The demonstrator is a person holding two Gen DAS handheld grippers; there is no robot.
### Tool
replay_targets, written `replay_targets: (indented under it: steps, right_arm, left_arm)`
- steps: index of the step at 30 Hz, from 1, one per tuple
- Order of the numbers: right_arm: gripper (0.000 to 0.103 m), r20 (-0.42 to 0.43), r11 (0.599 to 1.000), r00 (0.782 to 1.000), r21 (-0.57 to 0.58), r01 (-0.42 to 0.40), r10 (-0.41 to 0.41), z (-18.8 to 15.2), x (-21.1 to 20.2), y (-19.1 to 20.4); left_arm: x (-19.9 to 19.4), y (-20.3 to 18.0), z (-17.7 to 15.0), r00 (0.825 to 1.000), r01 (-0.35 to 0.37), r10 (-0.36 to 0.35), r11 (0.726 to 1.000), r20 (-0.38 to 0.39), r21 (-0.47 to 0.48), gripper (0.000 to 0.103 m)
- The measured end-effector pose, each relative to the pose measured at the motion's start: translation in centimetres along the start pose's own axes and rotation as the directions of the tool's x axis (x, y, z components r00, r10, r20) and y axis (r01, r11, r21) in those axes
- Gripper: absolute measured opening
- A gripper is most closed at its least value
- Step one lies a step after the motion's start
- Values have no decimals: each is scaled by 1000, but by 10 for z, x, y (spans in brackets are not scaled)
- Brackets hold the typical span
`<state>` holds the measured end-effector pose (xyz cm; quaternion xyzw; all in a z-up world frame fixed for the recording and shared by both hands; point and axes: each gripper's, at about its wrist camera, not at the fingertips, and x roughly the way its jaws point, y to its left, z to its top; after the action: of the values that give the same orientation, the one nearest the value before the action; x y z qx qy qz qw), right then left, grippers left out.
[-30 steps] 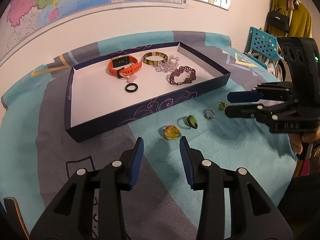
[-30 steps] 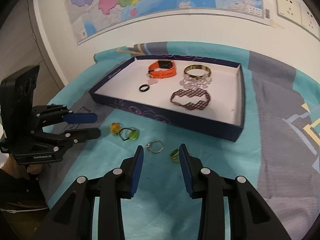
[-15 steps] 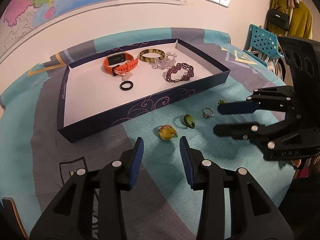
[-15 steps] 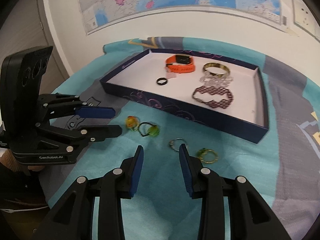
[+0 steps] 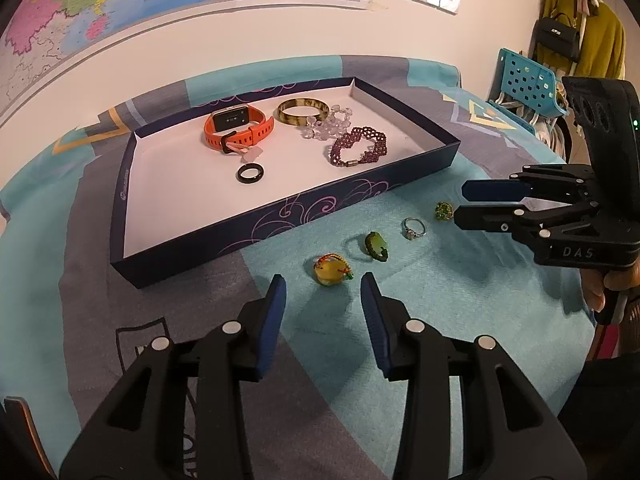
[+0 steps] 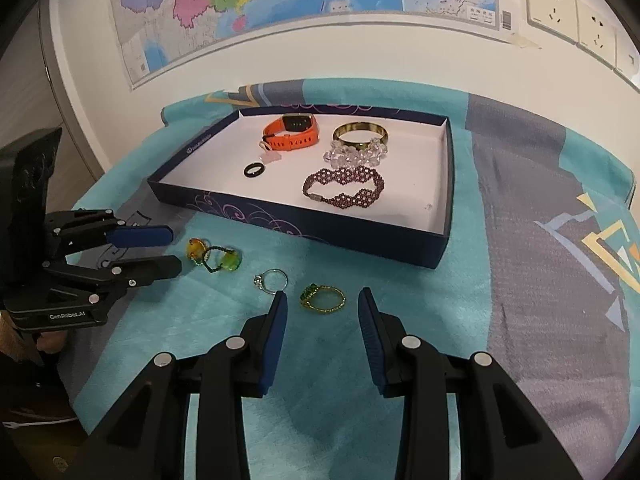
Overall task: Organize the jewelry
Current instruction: 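Withdraw both grippers from the box toward the remaining rings, then grasp yellow duck ring with left gripper while right gripper grasps gold green-stone ring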
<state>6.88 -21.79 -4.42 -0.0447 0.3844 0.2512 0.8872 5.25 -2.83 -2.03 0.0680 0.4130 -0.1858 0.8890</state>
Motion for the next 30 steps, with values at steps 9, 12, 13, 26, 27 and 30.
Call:
replay_targets:
  steps: [9,12,13,26,27,30]
  right_arm:
    - [34,-22,1000,1000,-20,15,-15,1,9,3]
    - [33,-29,1000,999,-25,17,-18,2,11,5]
    - [32,-31,999,999,-32,19,-20,2,12,6]
    - [20,-33,998,998,-55,42,-44,3,14,7]
    - [19,-33,998,999,-55,41,-43,3,14,7]
    - [15,-30,998,999,-55,40,-42,3,13,7]
  left_arm:
    - [3,-2,2,1000,5,-5,1000,-1,6,39]
    - [5,-4,3,1000,6,-6,1000,-2,12,39]
    - [6,-5,4,1000,8,-8,1000,-4,14,38]
    - [17,-2,6,999,23,-24,1000,-34,-7,21]
    - [18,-2,5,999,24,-24,1000,-34,-8,20]
    - [17,-2,5,999,25,-25,1000,-31,-11,19]
